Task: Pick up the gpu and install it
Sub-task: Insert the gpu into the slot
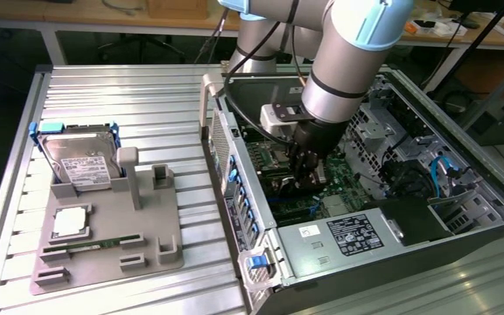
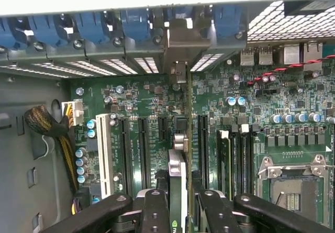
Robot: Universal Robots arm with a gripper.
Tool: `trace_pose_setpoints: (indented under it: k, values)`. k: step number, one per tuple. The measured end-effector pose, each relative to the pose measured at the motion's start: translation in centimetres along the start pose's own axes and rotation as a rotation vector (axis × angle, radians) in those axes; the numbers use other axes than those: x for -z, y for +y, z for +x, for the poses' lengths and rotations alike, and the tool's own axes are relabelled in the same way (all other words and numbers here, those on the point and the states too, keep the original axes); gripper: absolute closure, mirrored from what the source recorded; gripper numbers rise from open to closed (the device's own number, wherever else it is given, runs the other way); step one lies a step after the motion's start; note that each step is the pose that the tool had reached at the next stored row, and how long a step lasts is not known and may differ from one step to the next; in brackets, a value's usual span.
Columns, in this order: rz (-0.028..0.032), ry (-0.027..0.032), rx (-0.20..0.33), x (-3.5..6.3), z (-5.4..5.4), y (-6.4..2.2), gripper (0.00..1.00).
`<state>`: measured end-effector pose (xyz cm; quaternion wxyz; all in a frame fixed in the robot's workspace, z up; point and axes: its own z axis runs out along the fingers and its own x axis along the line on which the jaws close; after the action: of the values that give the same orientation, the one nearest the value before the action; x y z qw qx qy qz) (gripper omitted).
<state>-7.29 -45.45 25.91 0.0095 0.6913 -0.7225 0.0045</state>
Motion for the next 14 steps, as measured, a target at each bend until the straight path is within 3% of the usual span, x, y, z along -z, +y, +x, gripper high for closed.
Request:
trace_pose_setpoints:
  k: [14]
  values:
    - [0.0004, 0.0003, 0.021, 0.01, -0.47, 0.01, 0.73]
